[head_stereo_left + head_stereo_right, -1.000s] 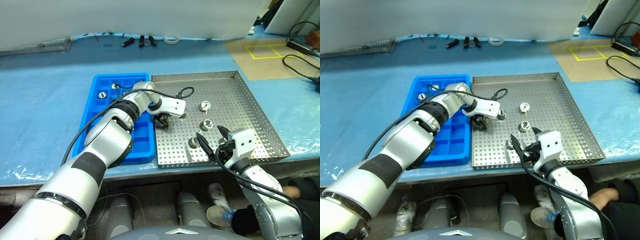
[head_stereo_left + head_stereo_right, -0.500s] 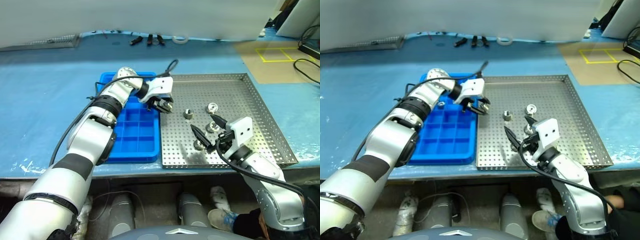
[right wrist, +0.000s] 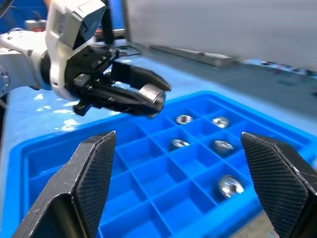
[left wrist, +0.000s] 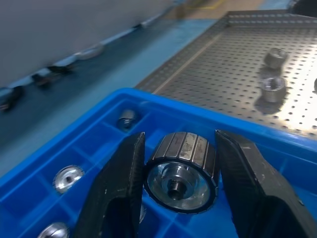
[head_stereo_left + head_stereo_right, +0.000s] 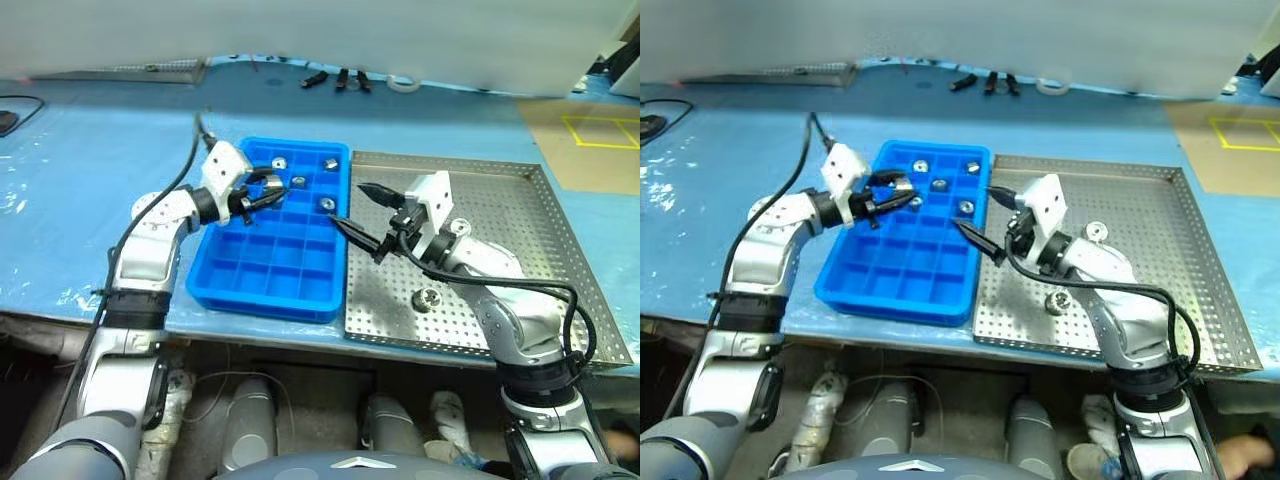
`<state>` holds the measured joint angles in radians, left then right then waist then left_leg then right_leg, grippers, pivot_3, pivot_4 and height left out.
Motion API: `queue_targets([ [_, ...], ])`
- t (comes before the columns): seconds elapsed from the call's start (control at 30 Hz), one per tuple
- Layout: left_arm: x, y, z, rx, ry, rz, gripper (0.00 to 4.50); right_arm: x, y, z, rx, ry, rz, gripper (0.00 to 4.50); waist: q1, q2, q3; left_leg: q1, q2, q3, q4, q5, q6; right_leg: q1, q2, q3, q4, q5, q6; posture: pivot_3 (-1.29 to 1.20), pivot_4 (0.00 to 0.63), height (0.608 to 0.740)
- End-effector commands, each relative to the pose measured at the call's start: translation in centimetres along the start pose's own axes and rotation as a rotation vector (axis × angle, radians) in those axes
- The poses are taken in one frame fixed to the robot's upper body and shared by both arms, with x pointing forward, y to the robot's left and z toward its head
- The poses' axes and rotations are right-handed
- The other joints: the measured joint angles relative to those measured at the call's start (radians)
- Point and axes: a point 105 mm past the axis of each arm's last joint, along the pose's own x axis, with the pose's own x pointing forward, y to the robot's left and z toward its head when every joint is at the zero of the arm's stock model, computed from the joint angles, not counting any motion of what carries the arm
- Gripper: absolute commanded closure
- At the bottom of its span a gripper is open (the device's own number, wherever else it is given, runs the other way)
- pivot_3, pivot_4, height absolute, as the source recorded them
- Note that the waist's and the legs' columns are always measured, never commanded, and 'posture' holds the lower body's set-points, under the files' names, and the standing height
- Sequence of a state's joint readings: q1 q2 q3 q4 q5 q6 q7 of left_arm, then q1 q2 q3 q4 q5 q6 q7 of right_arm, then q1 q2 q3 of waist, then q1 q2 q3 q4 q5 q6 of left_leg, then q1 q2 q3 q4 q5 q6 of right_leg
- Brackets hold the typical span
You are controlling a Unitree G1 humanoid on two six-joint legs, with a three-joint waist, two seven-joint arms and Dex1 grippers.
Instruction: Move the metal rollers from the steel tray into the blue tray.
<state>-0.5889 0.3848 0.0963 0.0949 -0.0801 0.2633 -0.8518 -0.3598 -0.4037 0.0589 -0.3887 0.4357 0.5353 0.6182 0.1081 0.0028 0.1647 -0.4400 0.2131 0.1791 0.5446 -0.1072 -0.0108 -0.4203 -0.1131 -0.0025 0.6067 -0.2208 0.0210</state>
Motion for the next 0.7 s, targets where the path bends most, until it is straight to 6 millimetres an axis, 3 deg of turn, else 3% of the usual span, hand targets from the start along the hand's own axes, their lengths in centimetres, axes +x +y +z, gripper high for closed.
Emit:
queue_targets([
  [0.03, -1.0, 1.6, -0.4, -0.001, 0.011, 0.203, 2.67, 0.5, 0.4, 0.6, -0.015, -0.021, 0.061, 0.24, 0.003, 0.0, 0.0, 0.0, 0.0, 0.0, 0.0, 0.0, 0.0, 0.0, 0.0, 0.0, 0.0, 0.0, 0.0, 0.14, 0.15, 0.74],
  [0.23, 0.3, 1.5, -2.8, -0.055, 0.093, 0.28, 2.67, 1.1, 0.1, 0.6, -0.024, -0.014, 0.086, 0.24, 0.022, 0.0, 0.0, 0.0, 0.002, -0.004, -0.002, 0.003, -0.005, -0.001, 0.002, 0.0, 0.001, 0.0, 0.0, 0.14, 0.15, 0.74],
  [0.4, -0.4, 1.4, -5.0, -0.063, 0.196, 0.282, 2.67, 0.8, 0.0, 0.4, -0.03, 0.0, 0.073, 0.24, 0.022, 0.0, 0.0, -0.002, 0.001, -0.004, -0.002, 0.003, -0.005, -0.003, 0.003, -0.001, 0.001, 0.0, 0.0, 0.13, 0.15, 0.74],
  [0.7, -1.7, 1.5, -6.7, -0.085, 0.29, 0.286, 2.67, 0.1, 0.1, -0.2, -0.031, 0.021, 0.04, 0.24, 0.015, 0.0, 0.0, 0.0, 0.001, -0.003, -0.002, 0.003, -0.005, -0.003, 0.003, -0.001, 0.001, 0.0, 0.0, 0.09, 0.15, 0.74],
])
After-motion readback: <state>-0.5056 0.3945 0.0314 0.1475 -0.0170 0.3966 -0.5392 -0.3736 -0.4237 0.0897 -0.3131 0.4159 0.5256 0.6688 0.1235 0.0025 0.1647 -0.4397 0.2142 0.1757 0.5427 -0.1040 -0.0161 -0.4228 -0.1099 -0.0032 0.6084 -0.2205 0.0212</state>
